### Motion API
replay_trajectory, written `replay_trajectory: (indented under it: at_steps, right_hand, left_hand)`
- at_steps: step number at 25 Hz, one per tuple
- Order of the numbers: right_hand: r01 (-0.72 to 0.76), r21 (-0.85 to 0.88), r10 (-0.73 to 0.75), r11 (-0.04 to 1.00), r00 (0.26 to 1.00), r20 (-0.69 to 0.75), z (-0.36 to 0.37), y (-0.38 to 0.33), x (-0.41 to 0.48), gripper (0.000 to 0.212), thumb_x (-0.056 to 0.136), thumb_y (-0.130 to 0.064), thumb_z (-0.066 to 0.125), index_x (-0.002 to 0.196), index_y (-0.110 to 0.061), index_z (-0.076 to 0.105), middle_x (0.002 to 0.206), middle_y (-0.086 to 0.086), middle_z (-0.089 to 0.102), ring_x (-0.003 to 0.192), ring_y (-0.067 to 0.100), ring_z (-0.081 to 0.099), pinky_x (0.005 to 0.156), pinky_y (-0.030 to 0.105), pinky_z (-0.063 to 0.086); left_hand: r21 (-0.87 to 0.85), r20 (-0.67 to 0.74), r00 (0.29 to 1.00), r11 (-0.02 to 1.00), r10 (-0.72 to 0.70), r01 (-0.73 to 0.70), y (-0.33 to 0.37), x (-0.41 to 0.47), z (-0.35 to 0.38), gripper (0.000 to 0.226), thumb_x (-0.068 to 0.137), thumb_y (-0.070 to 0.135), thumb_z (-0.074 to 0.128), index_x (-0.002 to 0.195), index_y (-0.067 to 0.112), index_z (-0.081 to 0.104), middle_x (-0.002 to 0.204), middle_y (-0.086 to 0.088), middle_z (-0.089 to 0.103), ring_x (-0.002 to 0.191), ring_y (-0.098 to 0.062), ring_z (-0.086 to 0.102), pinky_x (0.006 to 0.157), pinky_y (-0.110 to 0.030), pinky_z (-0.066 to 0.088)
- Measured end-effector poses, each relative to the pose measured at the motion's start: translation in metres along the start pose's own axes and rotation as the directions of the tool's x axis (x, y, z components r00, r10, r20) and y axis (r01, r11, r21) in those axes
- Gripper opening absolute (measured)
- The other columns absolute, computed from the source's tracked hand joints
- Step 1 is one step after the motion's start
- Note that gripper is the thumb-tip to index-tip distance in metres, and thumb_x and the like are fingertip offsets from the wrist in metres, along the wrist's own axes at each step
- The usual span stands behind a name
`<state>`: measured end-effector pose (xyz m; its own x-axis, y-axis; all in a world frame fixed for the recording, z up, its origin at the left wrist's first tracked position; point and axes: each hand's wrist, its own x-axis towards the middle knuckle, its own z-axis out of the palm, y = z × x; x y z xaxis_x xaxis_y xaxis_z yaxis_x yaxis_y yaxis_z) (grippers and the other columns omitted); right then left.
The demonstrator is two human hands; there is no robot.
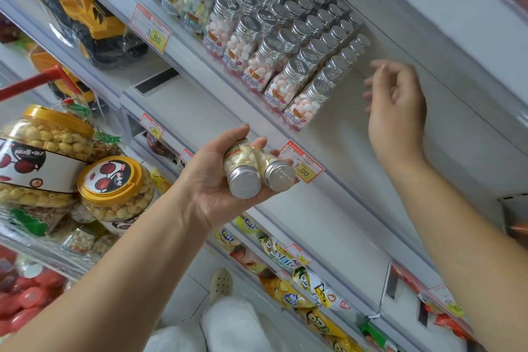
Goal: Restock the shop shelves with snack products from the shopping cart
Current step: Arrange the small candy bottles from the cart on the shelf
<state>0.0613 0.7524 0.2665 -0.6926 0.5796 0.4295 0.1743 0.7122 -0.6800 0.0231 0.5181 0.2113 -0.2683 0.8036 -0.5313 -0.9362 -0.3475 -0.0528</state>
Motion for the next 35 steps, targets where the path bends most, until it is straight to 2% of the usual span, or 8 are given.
replay_trajectory:
  at_steps: [3,6,10,16,19,25,32,35]
  right_hand:
    - [0.120,0.078,-0.143,0.990,0.889,0.434,-0.012,-0.039,-0.077,0.020,0.091,-0.054,0.051,0.104,-0.042,0.061,0.101,-0.012,0.062,0.081,0.011,0.061,0.067,0.023,0.049]
    - [0.091,0.102,-0.134,0.991,0.783,0.607,-0.010,-0.051,-0.107,0.034,0.084,-0.038,0.073,0.116,-0.040,0.060,0.111,-0.018,0.058,0.087,0.010,0.060,0.068,0.023,0.051]
    - [-0.053,0.156,-0.037,0.986,0.850,0.525,-0.007,-0.048,-0.115,0.030,0.085,-0.020,0.073,0.107,-0.038,0.063,0.095,-0.016,0.066,0.078,0.007,0.062,0.068,0.018,0.050]
    - [-0.454,0.404,0.217,0.794,0.833,0.510,-0.014,-0.044,-0.102,0.024,0.087,-0.025,0.057,0.108,-0.016,0.064,0.088,0.007,0.069,0.073,0.022,0.063,0.057,0.028,0.050]
    - [-0.527,0.427,0.296,0.735,0.816,0.497,-0.014,-0.046,-0.101,0.033,0.082,-0.042,0.072,0.107,-0.021,0.066,0.086,0.004,0.069,0.073,0.019,0.065,0.061,0.028,0.053]
    - [-0.448,0.471,0.244,0.760,0.868,0.431,-0.029,-0.040,-0.083,0.032,0.082,-0.015,0.062,0.114,-0.017,0.061,0.094,0.003,0.070,0.087,0.015,0.068,0.077,0.031,0.057]
    - [-0.515,0.479,0.326,0.710,0.845,0.425,-0.034,-0.030,-0.075,0.030,0.078,-0.024,0.063,0.108,-0.016,0.064,0.095,0.007,0.069,0.086,0.019,0.070,0.077,0.034,0.059]
    - [-0.367,0.329,0.291,0.870,0.922,0.257,-0.039,-0.012,-0.043,0.019,0.091,-0.013,0.062,0.103,-0.024,0.053,0.105,0.011,0.063,0.090,0.018,0.066,0.072,0.027,0.059]
  left_hand:
    - [-0.020,-0.012,1.000,0.999,0.029,-0.029,-0.005,-0.006,0.008,0.032,0.081,0.025,0.070,0.105,0.004,0.066,0.119,-0.011,0.063,0.122,-0.033,0.060,0.099,-0.059,0.048]
    - [-0.009,-0.003,0.999,0.999,0.035,-0.035,-0.009,-0.008,0.007,0.030,0.091,0.029,0.064,0.106,0.004,0.063,0.108,-0.015,0.067,0.111,-0.031,0.065,0.095,-0.058,0.049]
    - [0.086,0.062,0.998,0.996,-0.015,0.009,-0.009,-0.015,0.000,0.047,0.095,0.025,0.058,0.130,-0.005,0.055,0.127,-0.023,0.063,0.111,-0.036,0.067,0.082,-0.055,0.054]
    - [0.302,0.039,0.998,0.952,-0.059,0.044,-0.017,-0.021,-0.002,0.045,0.083,0.012,0.065,0.124,-0.005,0.059,0.115,-0.022,0.070,0.088,-0.031,0.074,0.067,-0.036,0.061]
    - [0.318,0.022,0.999,0.947,0.040,-0.045,-0.026,-0.015,0.001,0.020,0.089,0.005,0.063,0.108,0.000,0.068,0.104,-0.020,0.074,0.077,-0.026,0.074,0.068,-0.034,0.061]
    - [0.358,0.037,0.998,0.932,0.043,-0.053,-0.034,-0.002,0.010,0.032,0.092,0.009,0.063,0.121,-0.004,0.062,0.120,-0.023,0.069,0.108,-0.030,0.070,0.070,-0.034,0.062]
    - [0.369,0.077,0.993,0.922,0.093,-0.115,-0.038,0.011,0.014,0.041,0.086,0.002,0.063,0.127,0.004,0.064,0.119,-0.018,0.071,0.107,-0.026,0.070,0.065,-0.026,0.061]
    - [0.295,0.005,0.990,0.946,0.141,-0.136,-0.034,0.015,0.016,0.022,0.091,0.002,0.061,0.113,-0.001,0.064,0.110,-0.020,0.073,0.090,-0.025,0.074,0.063,-0.029,0.062]
